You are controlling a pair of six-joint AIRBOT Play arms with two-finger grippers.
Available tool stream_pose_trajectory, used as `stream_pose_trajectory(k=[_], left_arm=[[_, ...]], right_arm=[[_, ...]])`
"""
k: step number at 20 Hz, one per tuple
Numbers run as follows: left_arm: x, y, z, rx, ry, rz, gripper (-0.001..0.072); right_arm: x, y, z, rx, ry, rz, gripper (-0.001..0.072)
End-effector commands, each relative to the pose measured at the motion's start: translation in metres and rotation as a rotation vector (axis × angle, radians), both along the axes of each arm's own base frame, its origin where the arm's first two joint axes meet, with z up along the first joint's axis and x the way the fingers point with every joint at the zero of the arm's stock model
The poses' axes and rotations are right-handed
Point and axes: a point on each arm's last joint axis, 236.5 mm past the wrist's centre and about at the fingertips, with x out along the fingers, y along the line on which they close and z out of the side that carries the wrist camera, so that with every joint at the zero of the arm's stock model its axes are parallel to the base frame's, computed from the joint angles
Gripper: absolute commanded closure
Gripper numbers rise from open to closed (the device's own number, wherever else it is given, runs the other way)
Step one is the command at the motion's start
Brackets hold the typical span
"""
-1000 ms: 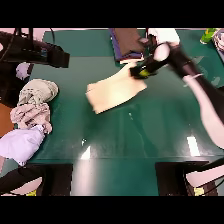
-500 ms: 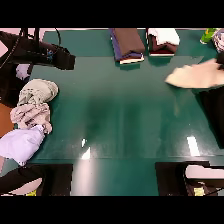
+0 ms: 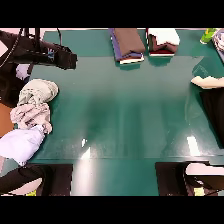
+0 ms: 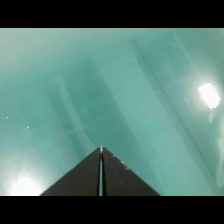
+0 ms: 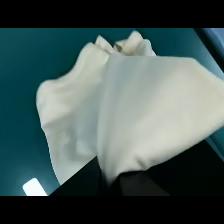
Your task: Fold the shirts.
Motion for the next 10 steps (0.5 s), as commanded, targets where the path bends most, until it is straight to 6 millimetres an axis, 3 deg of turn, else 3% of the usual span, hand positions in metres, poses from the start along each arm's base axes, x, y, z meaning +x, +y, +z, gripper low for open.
stream_pose_trajectory(k=[1,4,10], left_arm=[[-0.001,-0.001,0.0,-0.002,0.004,-0.003,0.0681],[-0.001,-0.001,-0.001,0.001,0.004,-0.005,0.0681],[-0.007,0.001,-0.009,0.022,0.041,-0.012,0.0681]], right_arm=[[0.004,0.004,0.046,-0.026,-0.093,0.015,0.069],[-0.01,0.002,0.065,-0.059,-0.076,0.001,0.0689],[-0.065,-0.017,0.032,-0.035,0.102,-0.084,0.0691]])
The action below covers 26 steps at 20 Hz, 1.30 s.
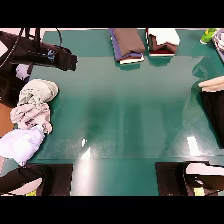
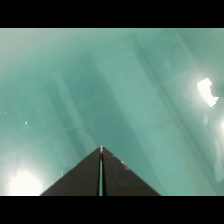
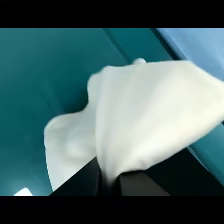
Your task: Fold the shirts.
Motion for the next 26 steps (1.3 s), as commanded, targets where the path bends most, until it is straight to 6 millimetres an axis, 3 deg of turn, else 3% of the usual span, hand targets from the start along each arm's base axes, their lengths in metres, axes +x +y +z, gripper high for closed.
stream_pose_trajectory(k=[1,7,10,15,16,17,18,20,21,23,24,26], left_arm=[[-0.004,0.001,-0.004,0.014,0.019,-0.006,0.0681],[-0.004,0.001,-0.004,0.013,0.019,-0.006,0.0681],[-0.003,0.001,-0.004,0.013,0.019,-0.006,0.0681],[-0.003,0.001,-0.004,0.011,0.016,-0.005,0.0681],[-0.003,0.001,-0.004,0.011,0.016,-0.005,0.0681],[-0.003,0.001,-0.004,0.011,0.016,-0.005,0.0681],[-0.003,0.001,-0.004,0.011,0.016,-0.005,0.0681],[-0.003,0.001,-0.003,0.01,0.016,-0.005,0.0681],[-0.003,0.001,-0.004,0.011,0.016,-0.005,0.0681],[-0.003,0.001,-0.004,0.011,0.016,-0.005,0.0681],[-0.003,0.001,-0.004,0.011,0.015,-0.005,0.0681],[-0.002,0.0,-0.002,0.008,0.009,-0.004,0.0681]], right_arm=[[-0.043,-0.011,-0.024,0.013,0.119,-0.071,0.0691],[-0.141,-0.028,-0.107,0.059,0.36,-0.223,0.069],[-0.166,-0.029,-0.137,0.089,0.395,-0.247,0.0689],[-0.193,-0.027,-0.17,0.122,0.449,-0.253,0.0684],[-0.203,-0.027,-0.175,0.132,0.475,-0.267,0.0594],[-0.208,-0.026,-0.18,0.145,0.483,-0.275,0.0313],[-0.211,-0.025,-0.182,0.155,0.484,-0.286,0.0128],[-0.195,-0.017,-0.179,0.185,0.434,-0.266,0.012],[-0.176,-0.012,-0.172,0.194,0.38,-0.237,0.0121],[-0.118,0.009,-0.147,0.194,0.246,-0.126,0.0123],[-0.086,0.03,-0.133,0.207,0.177,-0.047,0.0123],[-0.022,0.096,-0.106,0.254,0.061,0.154,0.0124]])
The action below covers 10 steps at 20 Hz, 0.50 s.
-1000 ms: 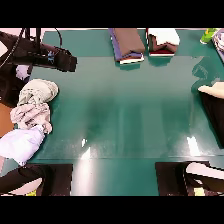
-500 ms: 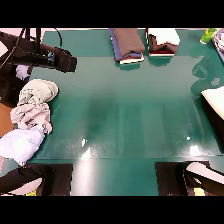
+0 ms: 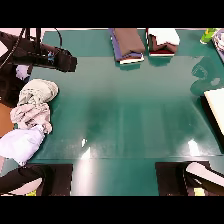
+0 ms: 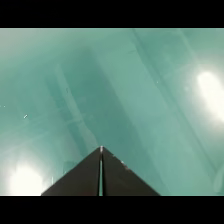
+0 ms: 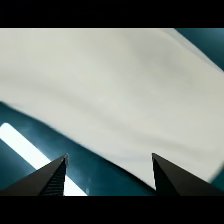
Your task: Fold the shirts.
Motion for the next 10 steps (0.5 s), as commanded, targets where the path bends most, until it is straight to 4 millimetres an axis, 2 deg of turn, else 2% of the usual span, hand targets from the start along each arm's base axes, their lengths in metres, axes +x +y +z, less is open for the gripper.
stream_pose_trajectory(k=[1,4,6,7,8,10], left_arm=[[0.002,-0.001,0.002,-0.006,-0.014,0.002,0.0681],[0.004,-0.001,0.005,-0.012,-0.025,0.004,0.0681],[0.004,-0.001,0.005,-0.013,-0.026,0.004,0.0681],[0.004,-0.001,0.005,-0.013,-0.026,0.005,0.0681],[0.004,-0.001,0.005,-0.013,-0.026,0.005,0.0681],[0.004,-0.001,0.005,-0.013,-0.026,0.005,0.0681]], right_arm=[[0.097,0.107,0.044,0.118,-0.229,0.279,0.0123],[0.142,0.215,0.06,0.121,-0.294,0.562,0.0124],[0.152,0.278,0.063,0.129,-0.321,0.712,0.0124],[0.154,0.308,0.066,0.132,-0.337,0.785,0.0155],[0.153,0.334,0.069,0.135,-0.353,0.845,0.0254],[0.148,0.38,0.073,0.124,-0.378,0.986,0.0571]])
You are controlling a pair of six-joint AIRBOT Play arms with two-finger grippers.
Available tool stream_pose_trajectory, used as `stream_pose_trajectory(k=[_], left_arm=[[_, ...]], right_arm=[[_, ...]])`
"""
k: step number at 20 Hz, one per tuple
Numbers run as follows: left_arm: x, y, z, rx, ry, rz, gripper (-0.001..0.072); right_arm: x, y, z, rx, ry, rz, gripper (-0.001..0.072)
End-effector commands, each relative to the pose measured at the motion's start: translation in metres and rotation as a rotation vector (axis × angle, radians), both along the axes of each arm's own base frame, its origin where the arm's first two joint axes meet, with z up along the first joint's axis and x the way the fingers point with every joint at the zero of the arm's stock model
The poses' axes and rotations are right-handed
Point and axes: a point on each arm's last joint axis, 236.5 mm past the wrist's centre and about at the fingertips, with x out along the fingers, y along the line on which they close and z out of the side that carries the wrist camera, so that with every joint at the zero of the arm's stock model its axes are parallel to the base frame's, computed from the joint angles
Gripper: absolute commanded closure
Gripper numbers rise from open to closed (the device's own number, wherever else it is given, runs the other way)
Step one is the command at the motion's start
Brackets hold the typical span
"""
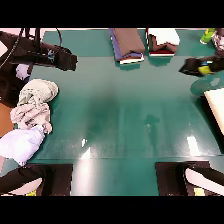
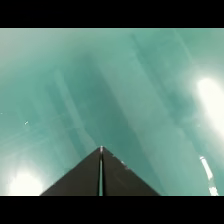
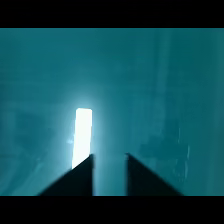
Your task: Fold the shirts.
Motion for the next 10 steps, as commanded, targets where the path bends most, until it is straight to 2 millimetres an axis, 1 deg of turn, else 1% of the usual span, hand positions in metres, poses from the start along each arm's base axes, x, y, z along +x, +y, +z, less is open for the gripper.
stream_pose_trajectory(k=[1,3,5,10], left_arm=[[0.0,0.0,0.0,-0.001,-0.003,0.0,0.0681],[0.0,0.0,0.0,-0.001,-0.002,0.0,0.0681],[0.0,0.0,0.0,-0.001,-0.003,0.0,0.0681],[0.0,0.0,0.0,-0.001,-0.002,0.0,0.0681]], right_arm=[[-0.007,0.094,0.012,-0.004,-0.083,0.247,0.0686],[-0.015,0.117,0.012,-0.001,-0.082,0.302,0.0687],[-0.021,0.127,0.011,0.0,-0.075,0.331,0.0687],[-0.029,0.128,0.006,-0.003,-0.04,0.344,0.0687]])
